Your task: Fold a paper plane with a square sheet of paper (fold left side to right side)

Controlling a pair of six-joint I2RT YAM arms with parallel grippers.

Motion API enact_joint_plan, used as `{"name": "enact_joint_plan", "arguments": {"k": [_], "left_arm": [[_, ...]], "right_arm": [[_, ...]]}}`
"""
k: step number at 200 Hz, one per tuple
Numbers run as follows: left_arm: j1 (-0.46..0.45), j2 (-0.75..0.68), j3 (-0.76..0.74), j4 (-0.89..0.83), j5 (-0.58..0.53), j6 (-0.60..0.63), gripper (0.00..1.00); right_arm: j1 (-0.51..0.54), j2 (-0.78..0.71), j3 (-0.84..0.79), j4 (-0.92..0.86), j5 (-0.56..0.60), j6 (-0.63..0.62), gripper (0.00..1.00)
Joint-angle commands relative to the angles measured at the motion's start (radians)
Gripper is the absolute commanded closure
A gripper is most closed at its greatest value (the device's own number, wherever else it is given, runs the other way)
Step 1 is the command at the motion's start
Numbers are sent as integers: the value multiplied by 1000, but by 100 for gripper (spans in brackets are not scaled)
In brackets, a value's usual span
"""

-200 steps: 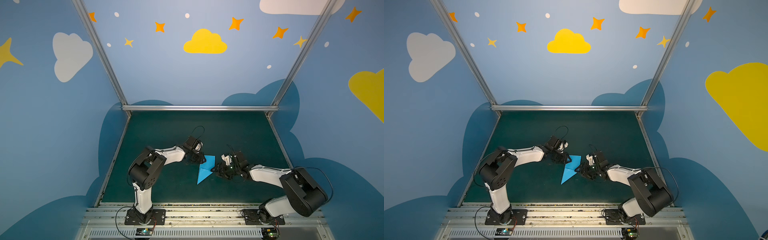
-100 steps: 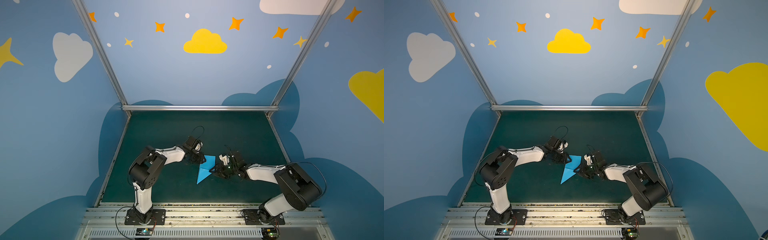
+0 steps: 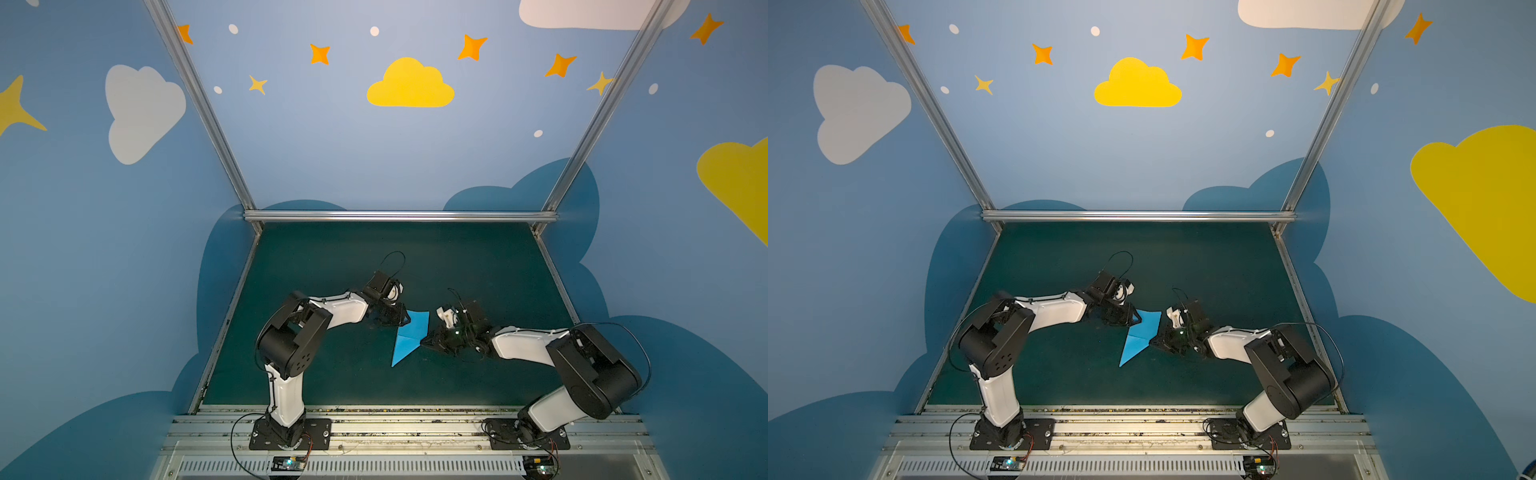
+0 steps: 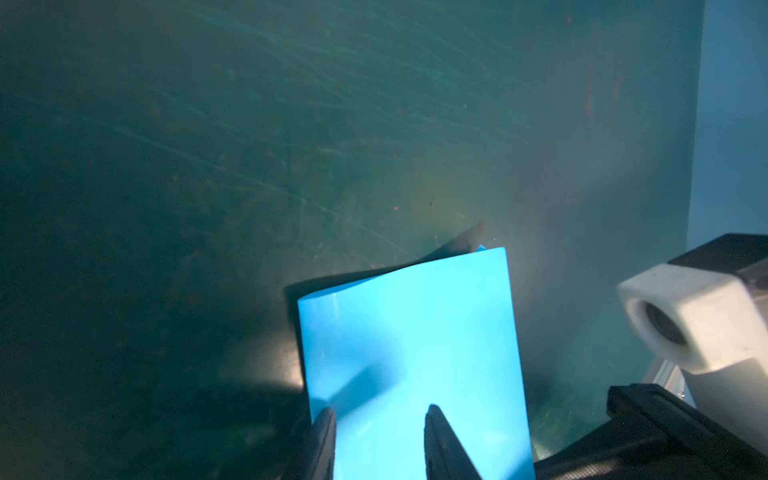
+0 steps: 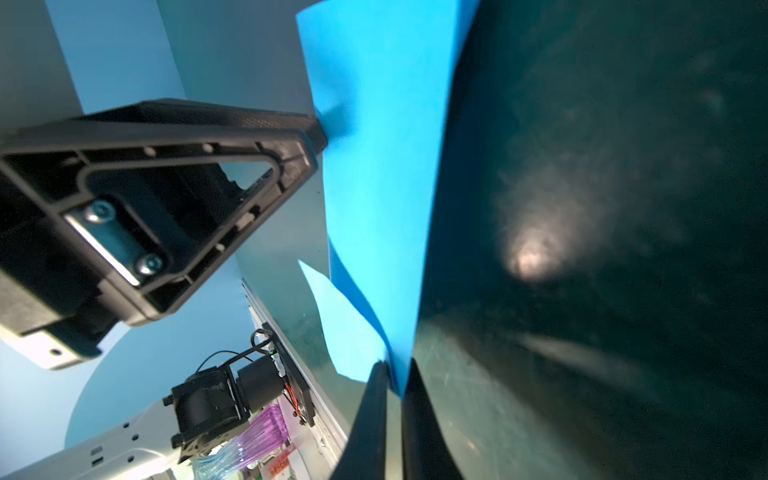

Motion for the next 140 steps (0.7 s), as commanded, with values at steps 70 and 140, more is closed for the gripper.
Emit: {"name": "enact_joint_plan", "arguments": {"k": [70, 140], "left_arm": [[88, -231, -43, -45, -2, 0, 49], [-67, -557, -346, -17, -220, -40, 37]], "right_arm": [[39, -83, 53, -61, 32, 20, 100], [69, -145, 77, -181, 136, 59, 100]]}}
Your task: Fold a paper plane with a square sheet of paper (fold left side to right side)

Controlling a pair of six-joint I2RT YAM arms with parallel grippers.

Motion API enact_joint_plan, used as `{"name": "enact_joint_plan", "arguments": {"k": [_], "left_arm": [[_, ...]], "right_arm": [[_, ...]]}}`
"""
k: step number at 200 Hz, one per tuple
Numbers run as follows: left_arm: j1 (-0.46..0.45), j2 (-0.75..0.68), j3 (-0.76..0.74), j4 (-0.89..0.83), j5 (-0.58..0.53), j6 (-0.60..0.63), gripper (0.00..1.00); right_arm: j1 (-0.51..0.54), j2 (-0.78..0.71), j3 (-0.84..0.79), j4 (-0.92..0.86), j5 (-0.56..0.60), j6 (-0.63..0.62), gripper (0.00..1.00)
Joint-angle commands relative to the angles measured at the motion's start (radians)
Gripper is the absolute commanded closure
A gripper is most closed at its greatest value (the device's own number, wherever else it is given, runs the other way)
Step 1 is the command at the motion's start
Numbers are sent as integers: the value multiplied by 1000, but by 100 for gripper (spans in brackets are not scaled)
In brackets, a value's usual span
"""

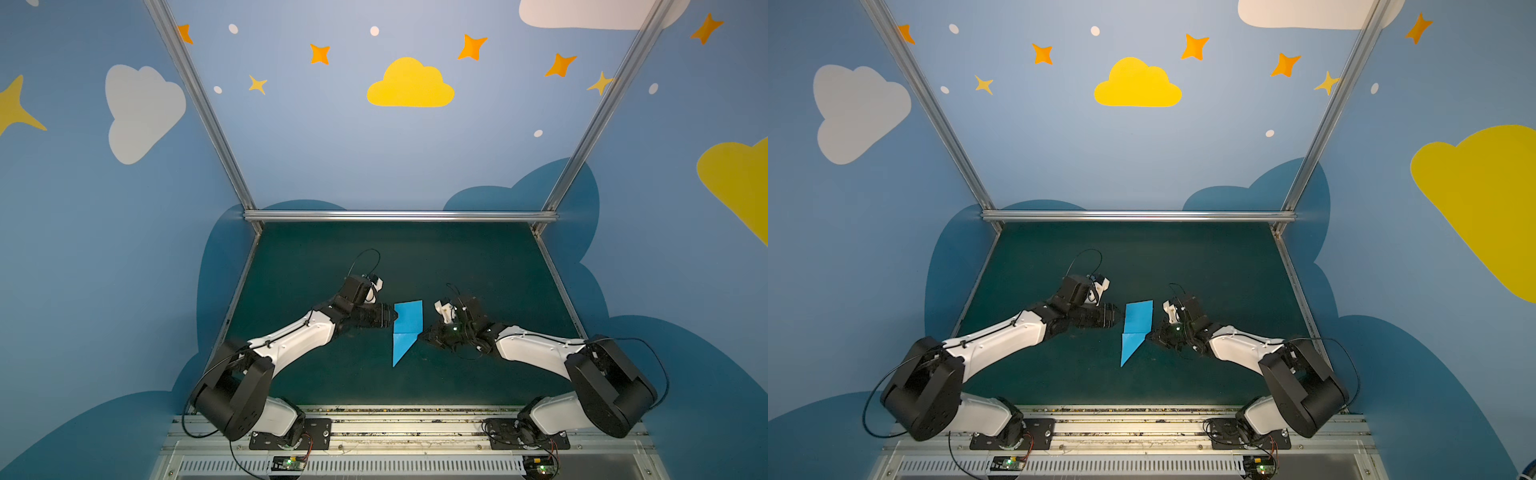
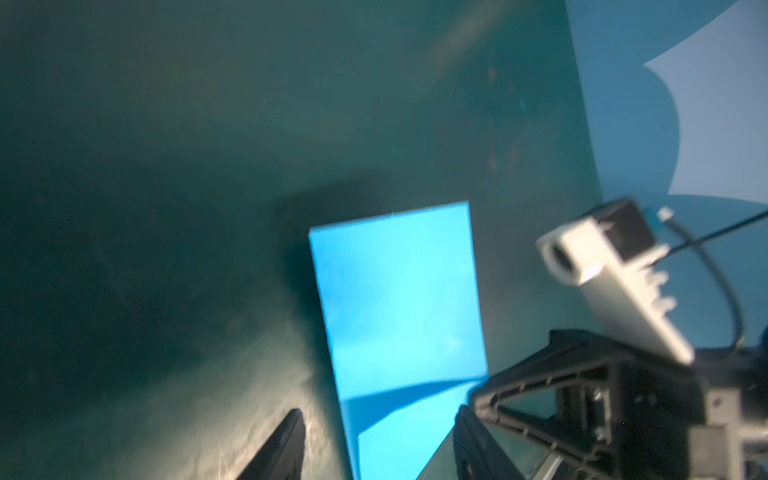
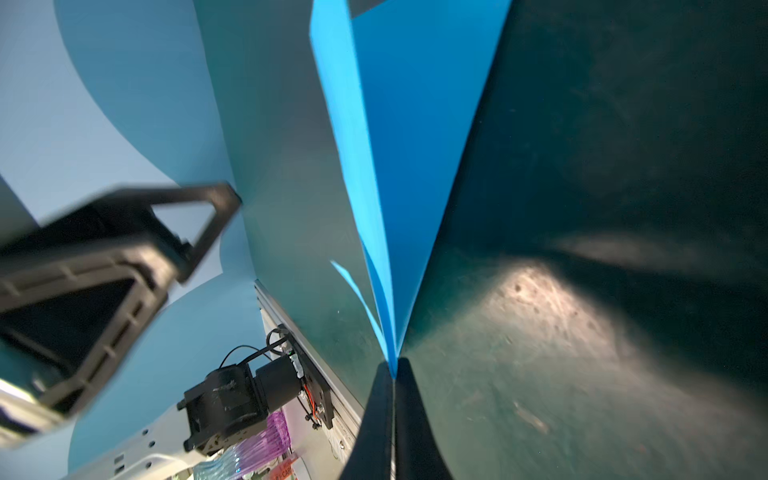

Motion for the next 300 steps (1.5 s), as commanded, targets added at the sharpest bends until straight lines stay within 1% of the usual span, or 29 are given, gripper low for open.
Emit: {"name": "enact_joint_plan", "arguments": {"k": [1, 5, 8, 13, 32, 69, 89, 132, 147, 196, 242, 281, 300], "left_arm": [[-69, -73, -59, -8, -120, -10, 37], [-86, -86, -70, -9, -130, -10, 36], [-97, -92, -76, -10, -169, -11, 35], [-118, -106, -91, -7, -199, -12, 35], [-196, -133, -127, 15, -297, -7, 34], [-351, -124, -159, 90, -441, 28, 36], [-418, -103, -157, 122, -495, 52, 36], [-502, -13, -127, 151, -558, 80, 35], [-528, 18, -115, 158, -598, 92, 36], [-571, 89, -99, 194, -718, 110, 37], [-574, 133, -83, 181, -764, 127, 44], [-573, 153, -84, 187, -777, 135, 48], [-573, 158, -82, 187, -784, 137, 52]], "right_arm": [[12, -35, 26, -83, 60, 18, 100], [14, -39, 26, -90, 67, 19, 100], [15, -42, 28, -95, 70, 20, 100], [17, -46, 28, -100, 75, 22, 100], [23, -62, 31, -125, 96, 31, 100], [37, -81, 40, -144, 122, 49, 100], [47, -79, 51, -143, 125, 58, 100], [65, -66, 76, -152, 136, 69, 100], [69, -61, 75, -153, 138, 72, 100], [72, -64, 73, -155, 141, 78, 100], [71, -66, 72, -153, 139, 81, 100], [72, -60, 67, -138, 132, 90, 100], [73, -62, 64, -137, 131, 92, 100]]}}
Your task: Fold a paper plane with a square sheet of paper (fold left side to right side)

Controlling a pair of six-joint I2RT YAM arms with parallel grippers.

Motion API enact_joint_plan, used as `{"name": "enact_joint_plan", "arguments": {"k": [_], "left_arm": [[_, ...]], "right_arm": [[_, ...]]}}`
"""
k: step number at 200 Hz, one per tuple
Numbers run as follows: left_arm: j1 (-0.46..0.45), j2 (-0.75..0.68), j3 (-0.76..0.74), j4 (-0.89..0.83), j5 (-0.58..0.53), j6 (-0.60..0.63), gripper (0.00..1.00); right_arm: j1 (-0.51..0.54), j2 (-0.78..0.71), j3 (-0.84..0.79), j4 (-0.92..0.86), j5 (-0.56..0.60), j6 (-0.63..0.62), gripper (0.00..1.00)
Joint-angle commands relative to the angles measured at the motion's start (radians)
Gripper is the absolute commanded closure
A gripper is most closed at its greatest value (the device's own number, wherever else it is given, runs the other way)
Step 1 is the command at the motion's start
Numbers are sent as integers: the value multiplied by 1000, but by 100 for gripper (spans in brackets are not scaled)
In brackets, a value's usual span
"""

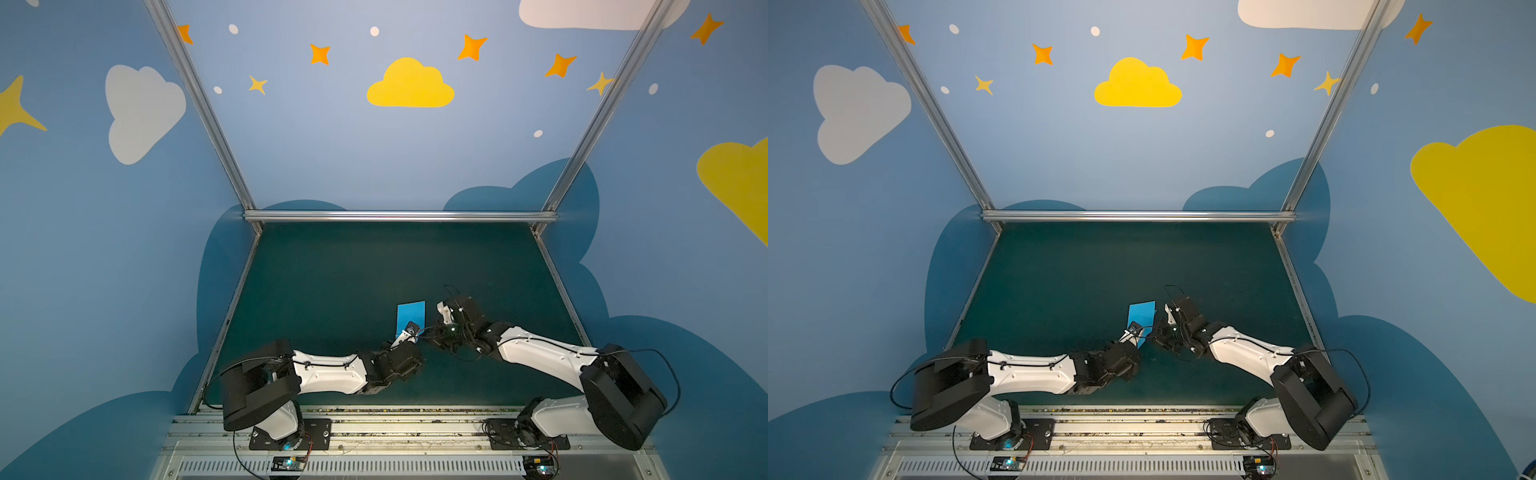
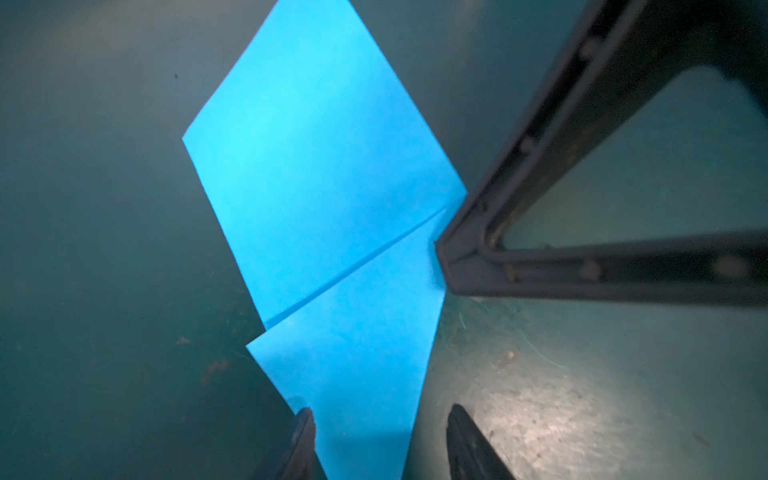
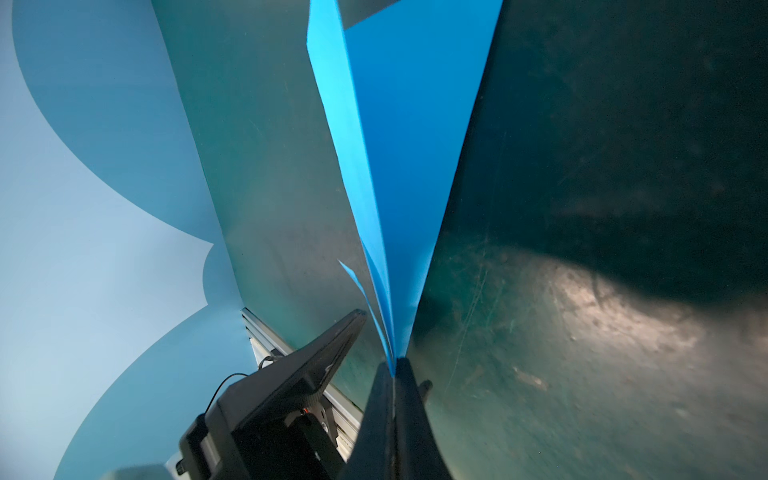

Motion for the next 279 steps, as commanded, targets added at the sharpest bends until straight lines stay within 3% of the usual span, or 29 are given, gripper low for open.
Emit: {"name": "enact_joint_plan", "arguments": {"k": [1, 80, 99, 136, 158, 242, 279], "left_arm": [[-2, 10, 23, 5, -33, 14, 53], [-2, 32, 28, 12, -36, 22, 77], [-2, 39, 29, 13, -43, 21, 75], [-2, 50, 39, 13, -63, 24, 58], [-2, 59, 50, 11, -73, 34, 57], [14, 89, 55, 31, -39, 58, 81], [23, 83, 49, 35, -10, 65, 96]], "right_arm": [[7, -1, 12, 2, -1, 4, 100], [10, 7, 13, 11, -5, 6, 100], [11, 9, 15, 13, -8, 8, 100], [10, 10, 19, 13, -11, 8, 100], [12, 10, 19, 13, -13, 8, 100], [12, -4, 14, 9, -12, 11, 100], [12, -10, 15, 5, -11, 11, 100]]}}
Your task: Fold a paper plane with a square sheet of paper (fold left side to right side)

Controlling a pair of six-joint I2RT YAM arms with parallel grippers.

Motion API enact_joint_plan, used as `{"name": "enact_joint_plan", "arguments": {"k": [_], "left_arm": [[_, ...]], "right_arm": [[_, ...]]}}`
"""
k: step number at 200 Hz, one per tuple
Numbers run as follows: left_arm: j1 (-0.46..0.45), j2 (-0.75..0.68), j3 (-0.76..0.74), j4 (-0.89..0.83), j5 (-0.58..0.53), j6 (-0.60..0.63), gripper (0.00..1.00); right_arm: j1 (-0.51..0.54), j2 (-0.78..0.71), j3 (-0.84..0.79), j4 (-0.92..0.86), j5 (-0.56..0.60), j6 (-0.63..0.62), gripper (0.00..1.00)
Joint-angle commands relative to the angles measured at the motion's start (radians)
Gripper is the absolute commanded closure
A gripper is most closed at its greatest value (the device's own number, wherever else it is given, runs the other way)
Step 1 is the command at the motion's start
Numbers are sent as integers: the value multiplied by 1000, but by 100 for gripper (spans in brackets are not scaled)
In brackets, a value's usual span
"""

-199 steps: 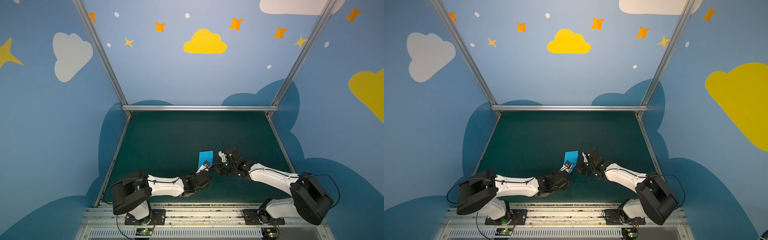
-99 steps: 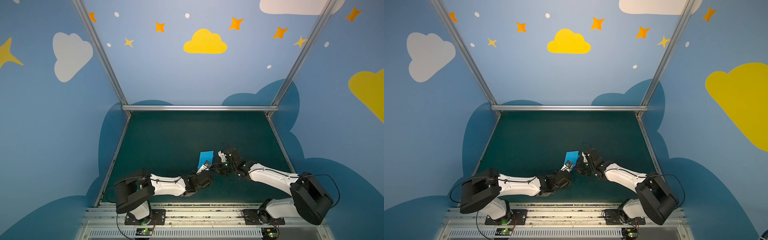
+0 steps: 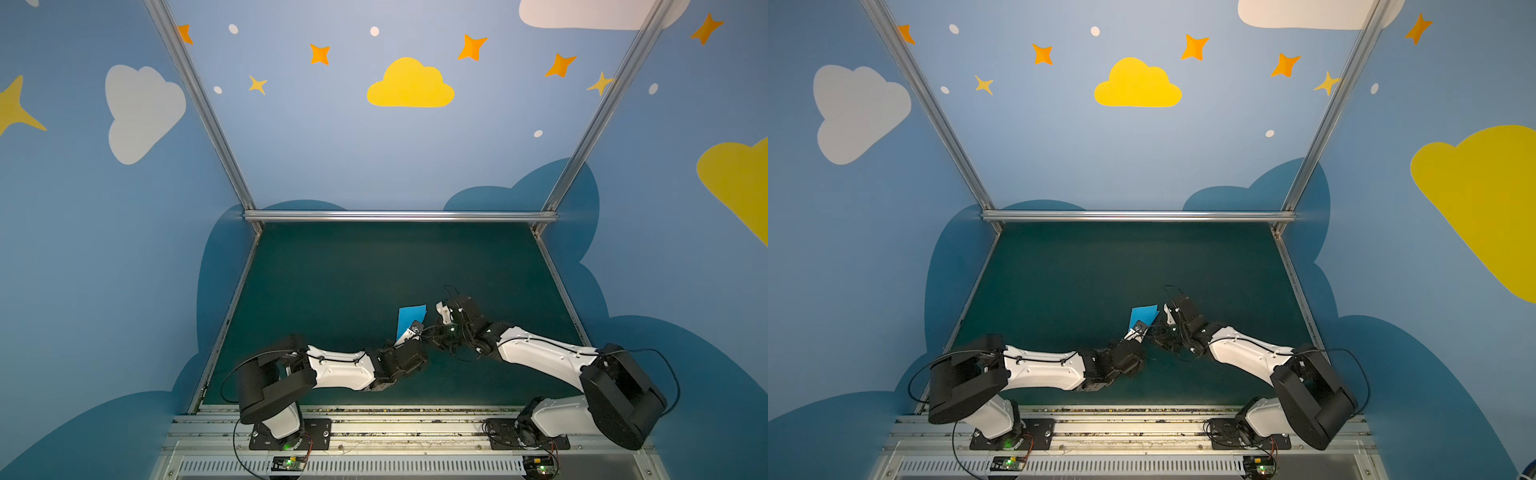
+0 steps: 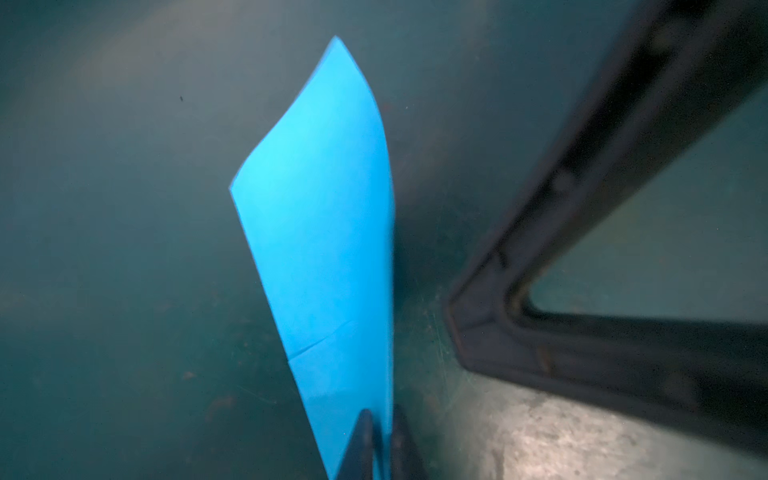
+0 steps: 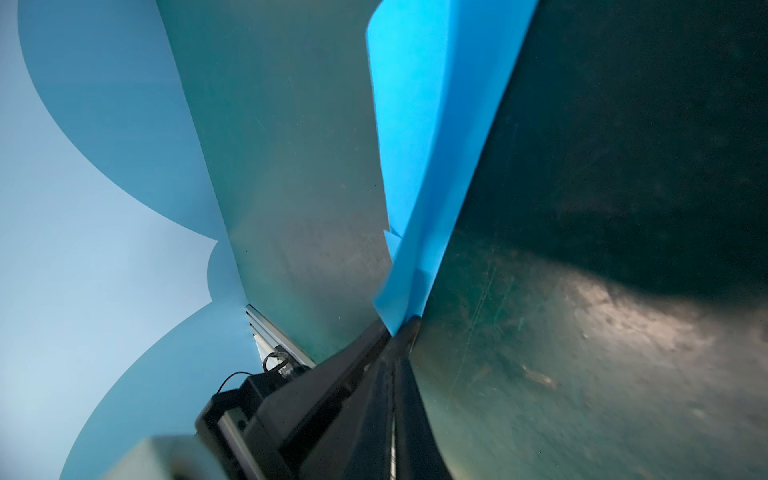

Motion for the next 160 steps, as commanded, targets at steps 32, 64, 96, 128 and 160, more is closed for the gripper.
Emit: {"name": "enact_joint_plan", "arguments": {"k": [32, 64, 96, 128, 160], "left_arm": [[21, -29, -7, 11, 72, 7, 96], [49, -64, -33, 18, 168, -21, 96], [87, -98, -75, 40, 264, -60, 96], [135, -137, -120, 79, 375, -107, 96], [163, -159, -147, 108, 453, -134, 96]], "right_arm": [[-9, -30, 23, -39, 4, -6, 81], [-77, -111, 12, -132, 16, -43, 50], [-153, -203, -32, -186, 24, -59, 45], [-212, -231, -33, -243, 17, -121, 44], [-240, -177, 21, -289, -16, -220, 44]]}}
